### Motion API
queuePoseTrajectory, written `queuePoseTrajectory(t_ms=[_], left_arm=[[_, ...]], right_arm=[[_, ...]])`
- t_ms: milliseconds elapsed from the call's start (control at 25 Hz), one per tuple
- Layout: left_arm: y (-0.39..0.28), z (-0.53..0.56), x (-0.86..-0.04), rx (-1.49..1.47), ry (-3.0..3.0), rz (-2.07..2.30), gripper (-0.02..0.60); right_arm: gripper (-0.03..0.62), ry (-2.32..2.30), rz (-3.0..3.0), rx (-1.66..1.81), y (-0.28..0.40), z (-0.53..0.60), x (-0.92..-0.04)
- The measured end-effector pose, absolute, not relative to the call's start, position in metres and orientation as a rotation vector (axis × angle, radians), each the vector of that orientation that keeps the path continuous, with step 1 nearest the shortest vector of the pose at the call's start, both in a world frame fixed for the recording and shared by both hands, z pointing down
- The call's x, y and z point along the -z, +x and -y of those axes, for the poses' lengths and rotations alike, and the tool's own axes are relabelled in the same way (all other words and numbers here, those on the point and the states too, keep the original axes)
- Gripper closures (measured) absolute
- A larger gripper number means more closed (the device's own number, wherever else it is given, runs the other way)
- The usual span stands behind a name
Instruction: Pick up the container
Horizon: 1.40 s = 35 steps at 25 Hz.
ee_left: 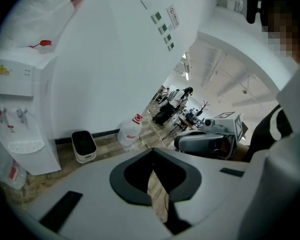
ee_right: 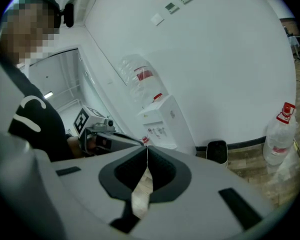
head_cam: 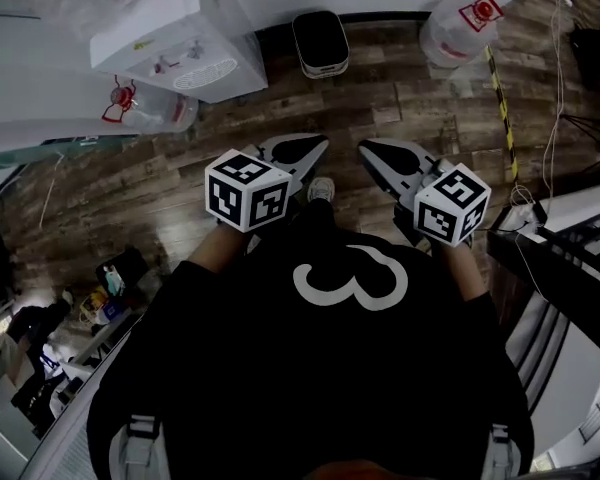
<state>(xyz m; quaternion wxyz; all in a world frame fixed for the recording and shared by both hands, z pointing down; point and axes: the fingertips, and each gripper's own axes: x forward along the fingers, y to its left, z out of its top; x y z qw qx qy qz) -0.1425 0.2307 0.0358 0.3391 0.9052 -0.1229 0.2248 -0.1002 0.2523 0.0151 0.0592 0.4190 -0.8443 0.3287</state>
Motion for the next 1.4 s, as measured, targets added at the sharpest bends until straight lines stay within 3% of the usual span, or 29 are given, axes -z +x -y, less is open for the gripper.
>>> queuePoseTrajectory(t_ms=[560, 1400], left_arm=[[-0.088, -0.178, -0.062, -0.613, 2.306, 0.335, 0.566], [0.032, -0.086, -0.090, -0.529, 2.213, 0.622, 0.563]], right_arm=[[0.568, 1.246, 2.545, -1.111, -0.048, -0.201, -0.045], [0.568, 0.846, 2.599, -1.108, 0.080, -0.097, -0.089]])
